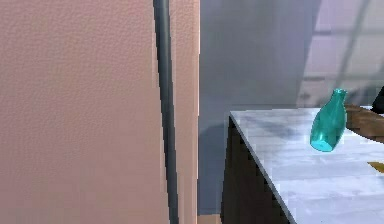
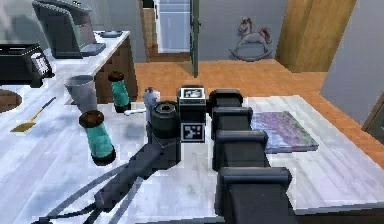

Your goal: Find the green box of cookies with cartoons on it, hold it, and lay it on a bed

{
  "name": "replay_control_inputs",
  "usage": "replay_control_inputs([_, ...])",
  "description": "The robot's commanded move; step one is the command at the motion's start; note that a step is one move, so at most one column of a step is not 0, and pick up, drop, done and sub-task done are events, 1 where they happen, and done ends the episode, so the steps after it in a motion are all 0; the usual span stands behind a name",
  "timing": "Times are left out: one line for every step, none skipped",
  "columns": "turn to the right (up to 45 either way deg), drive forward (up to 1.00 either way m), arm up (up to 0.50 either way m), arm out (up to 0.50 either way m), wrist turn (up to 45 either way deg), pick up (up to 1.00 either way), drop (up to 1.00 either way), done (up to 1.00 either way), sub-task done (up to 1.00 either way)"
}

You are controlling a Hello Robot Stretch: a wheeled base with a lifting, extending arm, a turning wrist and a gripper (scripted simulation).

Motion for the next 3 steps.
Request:
replay_control_inputs([0.0, 0.0, 0.0, 0.0, -6.0, 0.0, 0.0, 0.0, 0.0])
replay_control_inputs([0.0, 0.0, 0.0, -0.12, 0.0, 0.0, 0.0, 0.0, 0.0])
replay_control_inputs([45.0, 0.0, 0.0, 0.0, 0.0, 0.0, 0.0, 0.0, 0.0])
